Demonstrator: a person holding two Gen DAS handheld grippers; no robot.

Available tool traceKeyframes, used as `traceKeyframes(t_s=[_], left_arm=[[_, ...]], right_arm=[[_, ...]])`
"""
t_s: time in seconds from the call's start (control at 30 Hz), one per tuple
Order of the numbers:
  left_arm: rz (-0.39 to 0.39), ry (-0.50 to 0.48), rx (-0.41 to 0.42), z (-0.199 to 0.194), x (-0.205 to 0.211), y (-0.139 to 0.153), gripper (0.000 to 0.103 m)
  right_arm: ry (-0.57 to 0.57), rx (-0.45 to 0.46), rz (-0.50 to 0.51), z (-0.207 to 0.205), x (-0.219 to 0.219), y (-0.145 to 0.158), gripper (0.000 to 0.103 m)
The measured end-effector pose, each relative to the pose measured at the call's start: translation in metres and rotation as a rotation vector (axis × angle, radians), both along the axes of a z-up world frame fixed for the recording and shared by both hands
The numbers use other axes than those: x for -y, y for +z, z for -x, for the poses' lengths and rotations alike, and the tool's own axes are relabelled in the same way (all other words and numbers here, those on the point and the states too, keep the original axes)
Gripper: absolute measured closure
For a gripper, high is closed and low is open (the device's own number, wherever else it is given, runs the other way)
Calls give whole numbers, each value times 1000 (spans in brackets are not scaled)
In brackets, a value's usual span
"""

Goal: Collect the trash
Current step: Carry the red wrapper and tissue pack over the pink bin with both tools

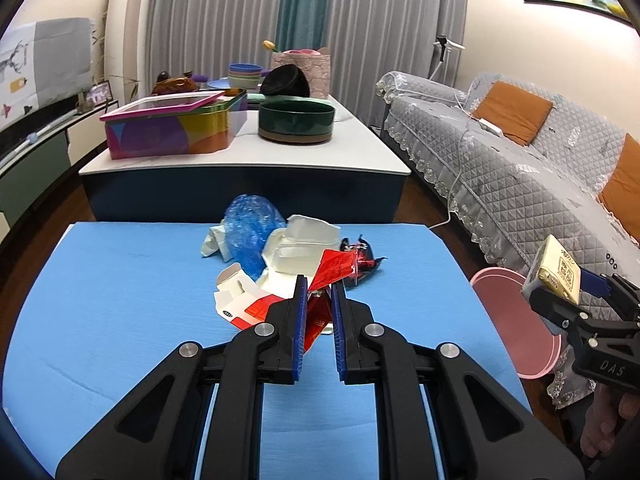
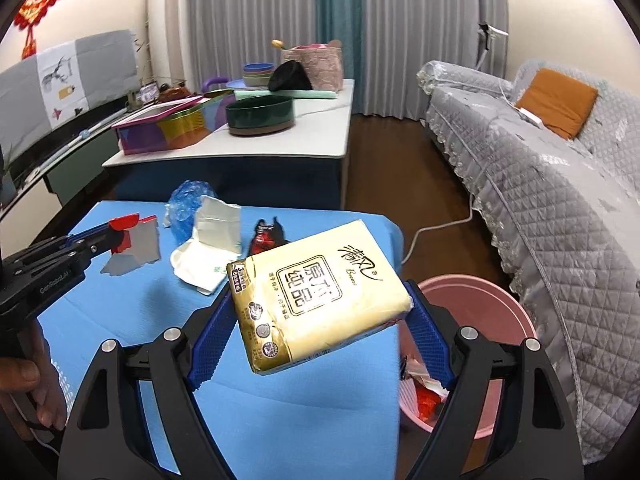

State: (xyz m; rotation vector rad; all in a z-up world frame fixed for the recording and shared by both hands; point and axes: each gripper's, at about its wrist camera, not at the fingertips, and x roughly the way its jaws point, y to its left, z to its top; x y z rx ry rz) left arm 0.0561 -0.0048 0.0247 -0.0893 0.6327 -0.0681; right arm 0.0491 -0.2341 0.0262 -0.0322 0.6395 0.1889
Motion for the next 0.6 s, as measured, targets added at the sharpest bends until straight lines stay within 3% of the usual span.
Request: traceKeyframes(t_s=[0.6], left_arm=[[-20, -102, 5, 13, 63, 5, 91]], right_arm=[[-114, 23, -55, 21, 68, 7, 23]])
